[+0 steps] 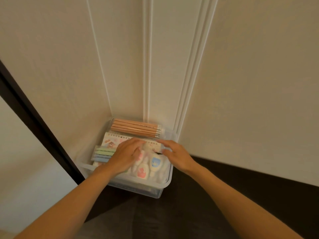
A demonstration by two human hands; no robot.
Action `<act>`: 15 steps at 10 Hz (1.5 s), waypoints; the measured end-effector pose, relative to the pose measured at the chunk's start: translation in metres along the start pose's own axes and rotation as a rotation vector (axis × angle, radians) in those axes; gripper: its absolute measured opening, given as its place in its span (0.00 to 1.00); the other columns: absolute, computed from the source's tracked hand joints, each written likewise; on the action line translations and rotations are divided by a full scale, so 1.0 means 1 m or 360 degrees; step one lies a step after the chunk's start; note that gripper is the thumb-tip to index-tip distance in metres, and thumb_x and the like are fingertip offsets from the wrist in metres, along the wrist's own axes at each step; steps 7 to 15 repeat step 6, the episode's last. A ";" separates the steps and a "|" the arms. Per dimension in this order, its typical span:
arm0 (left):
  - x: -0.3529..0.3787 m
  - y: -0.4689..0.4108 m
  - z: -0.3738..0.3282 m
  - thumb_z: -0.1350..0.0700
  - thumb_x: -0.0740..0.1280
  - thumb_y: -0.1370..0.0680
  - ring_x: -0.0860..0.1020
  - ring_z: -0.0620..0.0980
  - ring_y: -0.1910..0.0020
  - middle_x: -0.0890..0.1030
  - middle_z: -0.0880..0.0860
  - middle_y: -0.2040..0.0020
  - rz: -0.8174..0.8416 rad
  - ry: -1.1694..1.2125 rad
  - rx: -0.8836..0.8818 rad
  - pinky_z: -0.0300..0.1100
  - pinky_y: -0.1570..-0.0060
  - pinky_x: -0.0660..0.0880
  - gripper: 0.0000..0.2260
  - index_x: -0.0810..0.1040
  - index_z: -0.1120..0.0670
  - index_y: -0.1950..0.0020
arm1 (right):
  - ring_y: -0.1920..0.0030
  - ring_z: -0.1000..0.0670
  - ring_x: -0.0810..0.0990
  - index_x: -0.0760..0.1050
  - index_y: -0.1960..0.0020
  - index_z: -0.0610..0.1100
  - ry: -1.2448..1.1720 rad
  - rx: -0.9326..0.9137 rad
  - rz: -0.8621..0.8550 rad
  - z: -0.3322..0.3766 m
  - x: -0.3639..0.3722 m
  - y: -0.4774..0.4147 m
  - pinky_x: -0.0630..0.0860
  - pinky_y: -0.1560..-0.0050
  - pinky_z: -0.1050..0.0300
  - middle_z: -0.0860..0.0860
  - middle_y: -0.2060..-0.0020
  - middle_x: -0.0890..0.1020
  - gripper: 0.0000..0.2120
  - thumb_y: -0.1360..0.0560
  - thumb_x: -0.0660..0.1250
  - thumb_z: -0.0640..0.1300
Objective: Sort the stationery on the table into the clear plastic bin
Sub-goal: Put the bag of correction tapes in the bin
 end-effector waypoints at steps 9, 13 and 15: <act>0.001 0.037 0.053 0.56 0.49 0.17 0.62 0.54 0.28 0.57 0.55 0.24 0.0336 -0.0068 -0.0741 0.45 0.34 0.62 0.24 0.43 0.50 0.23 | 0.24 0.42 0.44 0.56 0.25 0.51 0.0523 0.0351 -0.0016 -0.045 0.028 0.010 0.53 0.27 0.39 0.47 0.23 0.46 0.21 0.18 0.48 0.48; 0.001 0.037 0.053 0.56 0.49 0.17 0.62 0.54 0.28 0.57 0.55 0.24 0.0336 -0.0068 -0.0741 0.45 0.34 0.62 0.24 0.43 0.50 0.23 | 0.24 0.42 0.44 0.56 0.25 0.51 0.0523 0.0351 -0.0016 -0.045 0.028 0.010 0.53 0.27 0.39 0.47 0.23 0.46 0.21 0.18 0.48 0.48; 0.001 0.037 0.053 0.56 0.49 0.17 0.62 0.54 0.28 0.57 0.55 0.24 0.0336 -0.0068 -0.0741 0.45 0.34 0.62 0.24 0.43 0.50 0.23 | 0.24 0.42 0.44 0.56 0.25 0.51 0.0523 0.0351 -0.0016 -0.045 0.028 0.010 0.53 0.27 0.39 0.47 0.23 0.46 0.21 0.18 0.48 0.48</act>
Point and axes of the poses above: each hand's wrist, its own y-axis away from the middle knuckle, its own x-axis out of the palm, z = x × y, the point moved 7 cm from there along -y, towards the middle knuckle
